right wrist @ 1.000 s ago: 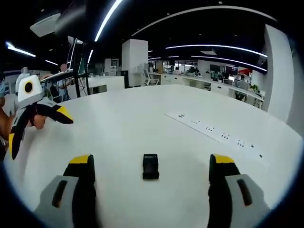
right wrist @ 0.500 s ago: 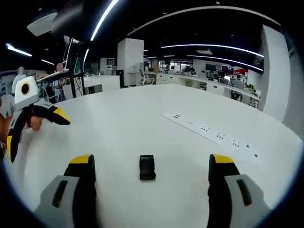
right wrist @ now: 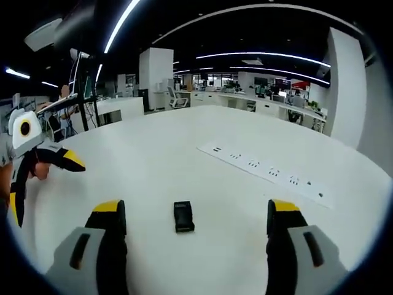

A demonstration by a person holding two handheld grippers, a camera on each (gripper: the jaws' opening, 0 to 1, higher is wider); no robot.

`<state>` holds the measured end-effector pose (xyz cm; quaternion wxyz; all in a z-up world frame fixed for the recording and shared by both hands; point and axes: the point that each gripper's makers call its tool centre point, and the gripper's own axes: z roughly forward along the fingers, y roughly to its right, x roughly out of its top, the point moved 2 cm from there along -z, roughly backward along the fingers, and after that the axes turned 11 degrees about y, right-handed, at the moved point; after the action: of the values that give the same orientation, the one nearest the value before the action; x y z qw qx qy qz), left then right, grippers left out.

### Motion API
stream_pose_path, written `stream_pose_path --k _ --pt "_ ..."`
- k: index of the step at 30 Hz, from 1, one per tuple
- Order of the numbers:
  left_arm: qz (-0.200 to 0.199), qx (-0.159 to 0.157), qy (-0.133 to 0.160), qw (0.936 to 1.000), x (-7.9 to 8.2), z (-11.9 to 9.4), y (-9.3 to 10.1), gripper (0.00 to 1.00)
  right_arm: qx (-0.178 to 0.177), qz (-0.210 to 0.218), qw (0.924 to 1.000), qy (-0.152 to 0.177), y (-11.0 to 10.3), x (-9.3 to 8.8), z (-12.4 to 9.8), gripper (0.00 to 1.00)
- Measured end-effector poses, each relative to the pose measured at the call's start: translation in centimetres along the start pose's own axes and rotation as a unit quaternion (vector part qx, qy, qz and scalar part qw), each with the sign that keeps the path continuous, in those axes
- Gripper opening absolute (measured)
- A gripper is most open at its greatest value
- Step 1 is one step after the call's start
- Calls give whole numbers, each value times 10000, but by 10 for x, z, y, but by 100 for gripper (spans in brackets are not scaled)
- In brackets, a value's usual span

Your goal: Snap the two parts of the plastic buckle together until the buckle closes and remains connected.

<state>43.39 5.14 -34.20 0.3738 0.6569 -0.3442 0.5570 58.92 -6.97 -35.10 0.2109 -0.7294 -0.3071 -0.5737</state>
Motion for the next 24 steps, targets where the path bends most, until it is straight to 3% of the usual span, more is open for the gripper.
stream_pose_path --k 24 --pt "-106 -65 0 9999 -1 2 3 99 -192 66 9998 70 0 6 -13 91"
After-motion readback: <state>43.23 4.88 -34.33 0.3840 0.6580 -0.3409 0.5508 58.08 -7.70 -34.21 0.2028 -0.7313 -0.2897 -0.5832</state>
